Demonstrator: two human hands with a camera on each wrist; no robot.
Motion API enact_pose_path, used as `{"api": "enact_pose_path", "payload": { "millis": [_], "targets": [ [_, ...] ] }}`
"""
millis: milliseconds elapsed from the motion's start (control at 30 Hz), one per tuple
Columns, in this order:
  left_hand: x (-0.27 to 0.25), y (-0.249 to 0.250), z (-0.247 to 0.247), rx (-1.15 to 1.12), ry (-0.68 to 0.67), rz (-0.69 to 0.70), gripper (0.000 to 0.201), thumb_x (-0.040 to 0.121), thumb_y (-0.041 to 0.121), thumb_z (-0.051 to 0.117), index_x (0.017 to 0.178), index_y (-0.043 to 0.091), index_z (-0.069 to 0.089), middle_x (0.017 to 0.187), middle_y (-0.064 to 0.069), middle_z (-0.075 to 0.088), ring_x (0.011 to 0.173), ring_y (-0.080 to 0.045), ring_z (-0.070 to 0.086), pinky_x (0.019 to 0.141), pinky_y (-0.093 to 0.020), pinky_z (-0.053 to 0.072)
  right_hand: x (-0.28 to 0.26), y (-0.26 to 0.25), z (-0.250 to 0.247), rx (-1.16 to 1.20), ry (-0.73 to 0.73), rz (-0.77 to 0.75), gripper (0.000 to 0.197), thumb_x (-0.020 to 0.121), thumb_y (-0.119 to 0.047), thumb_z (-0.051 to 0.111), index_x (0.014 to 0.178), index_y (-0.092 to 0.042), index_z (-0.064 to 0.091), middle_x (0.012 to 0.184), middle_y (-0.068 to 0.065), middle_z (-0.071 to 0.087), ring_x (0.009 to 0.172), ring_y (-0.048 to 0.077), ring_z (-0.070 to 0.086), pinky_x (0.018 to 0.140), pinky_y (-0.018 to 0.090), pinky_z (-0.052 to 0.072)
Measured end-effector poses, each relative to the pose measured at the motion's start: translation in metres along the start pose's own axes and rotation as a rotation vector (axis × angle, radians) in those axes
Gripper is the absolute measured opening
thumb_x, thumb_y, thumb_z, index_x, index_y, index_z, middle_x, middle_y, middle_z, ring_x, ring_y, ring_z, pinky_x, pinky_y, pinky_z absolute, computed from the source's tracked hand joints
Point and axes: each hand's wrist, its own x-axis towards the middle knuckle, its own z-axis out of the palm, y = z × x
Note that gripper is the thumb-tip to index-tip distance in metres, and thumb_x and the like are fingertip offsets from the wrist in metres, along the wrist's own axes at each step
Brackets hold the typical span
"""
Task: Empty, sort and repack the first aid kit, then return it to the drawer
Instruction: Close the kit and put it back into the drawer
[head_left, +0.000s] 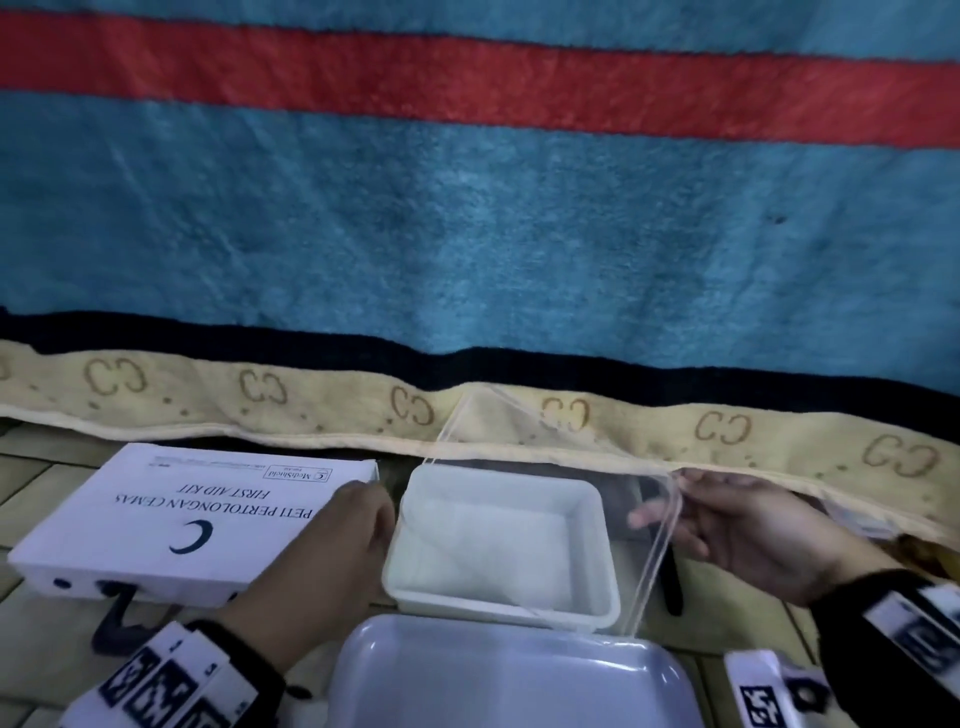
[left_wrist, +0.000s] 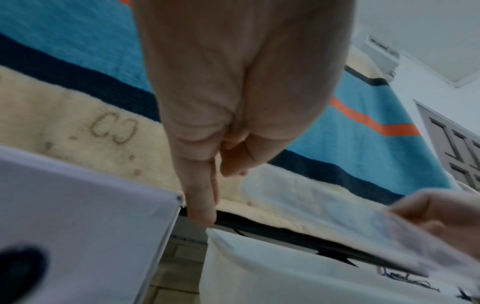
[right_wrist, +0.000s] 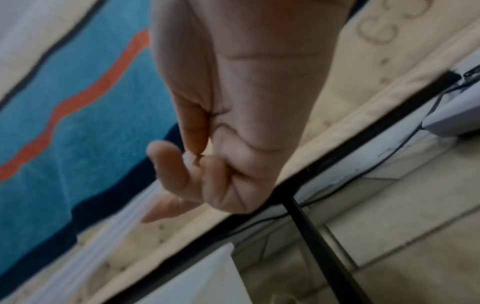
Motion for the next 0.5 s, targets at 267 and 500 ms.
{"api": "enact_pose_path", "payload": {
  "millis": [267, 500],
  "targets": [
    [0.02, 0.008, 0.01, 0.009, -0.037, -0.158, 0.03, 0.091, 0.026, 0.053, 0.12, 0.016, 0.051, 0.113, 0.001, 0.062, 0.102, -0.013, 0.059, 0.091, -0.032, 0.047, 0.046, 0.018, 0.016, -0.216, 0.232, 0.201, 0.021, 0.101, -0.016, 0.037, 0.085, -0.009, 0.049, 0.072, 0.015, 0.07, 0.041, 0.012, 0.038, 0.041, 0.019, 0.032],
    [0.017, 0.016, 0.021, 0.152, -0.104, -0.154, 0.052, 0.095, 0.019, 0.047, 0.144, 0.011, 0.029, 0.147, -0.008, 0.033, 0.133, -0.02, 0.035, 0.104, -0.022, 0.028, 0.057, 0.026, 0.032, -0.464, 0.427, 0.028, 0.013, 0.078, -0.002, 0.071, 0.083, -0.006, 0.06, 0.063, 0.004, 0.058, 0.046, 0.008, 0.049, 0.044, 0.018, 0.039]
  ]
}}
